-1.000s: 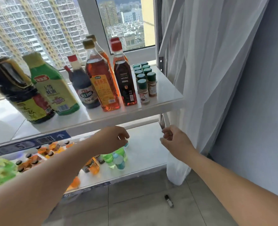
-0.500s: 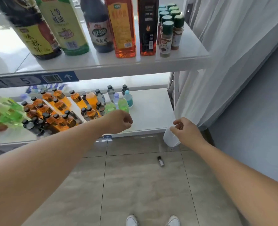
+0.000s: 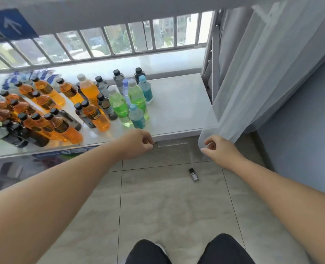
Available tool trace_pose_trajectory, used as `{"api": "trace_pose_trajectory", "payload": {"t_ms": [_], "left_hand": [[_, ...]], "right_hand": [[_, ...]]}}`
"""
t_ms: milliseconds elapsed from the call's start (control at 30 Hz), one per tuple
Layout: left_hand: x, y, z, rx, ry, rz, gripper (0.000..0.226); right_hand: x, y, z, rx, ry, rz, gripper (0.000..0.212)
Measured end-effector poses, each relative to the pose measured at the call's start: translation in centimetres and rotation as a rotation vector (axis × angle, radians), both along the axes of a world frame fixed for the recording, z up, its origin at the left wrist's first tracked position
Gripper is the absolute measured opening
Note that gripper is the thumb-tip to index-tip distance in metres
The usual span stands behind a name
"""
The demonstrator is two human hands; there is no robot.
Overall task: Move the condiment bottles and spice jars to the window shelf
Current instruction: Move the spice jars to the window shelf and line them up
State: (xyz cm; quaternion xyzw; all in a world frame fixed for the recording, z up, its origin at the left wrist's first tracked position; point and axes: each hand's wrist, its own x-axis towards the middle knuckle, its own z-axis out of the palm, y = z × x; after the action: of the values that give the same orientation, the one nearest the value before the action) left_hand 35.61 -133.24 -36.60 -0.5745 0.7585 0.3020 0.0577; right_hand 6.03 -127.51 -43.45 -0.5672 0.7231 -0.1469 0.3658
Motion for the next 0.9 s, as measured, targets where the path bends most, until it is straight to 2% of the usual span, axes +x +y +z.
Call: {"api": "trace_pose_trajectory", "payload": {"t_ms": [167,433,667,800,900], "left_hand": [[-1.5,-0.9,-14.5,0.026,0.049,-0.002,0.017],[-4.0,-2.6,-35.3,0.06,0.108,0.058,0.02],[-4.9,-2.5,-48.0,0.111,0.272,0.148,0.009],[-5.3,-2.7,-52.8,0.124,0.34,0.199,0.01],[-5.5,-2.3,-55.4,0.161,0.435,0.315,0.008]], "right_hand": [[-0.8,-0.5,-15.0,-0.005,0.013,0.013,0.013],[-1.9,-2.5,-35.3,0.005,0.043,-0.025,0.02],[-1.7,-3.1,-46.2,0.04,0.022,-0.106,0.019],[-2.5,-3.1,-51.0,0.074,0.039,-0.081,0.016],[-2.9,-3.3,-53.1,0.104,0.064,-0.031,0.011]]}}
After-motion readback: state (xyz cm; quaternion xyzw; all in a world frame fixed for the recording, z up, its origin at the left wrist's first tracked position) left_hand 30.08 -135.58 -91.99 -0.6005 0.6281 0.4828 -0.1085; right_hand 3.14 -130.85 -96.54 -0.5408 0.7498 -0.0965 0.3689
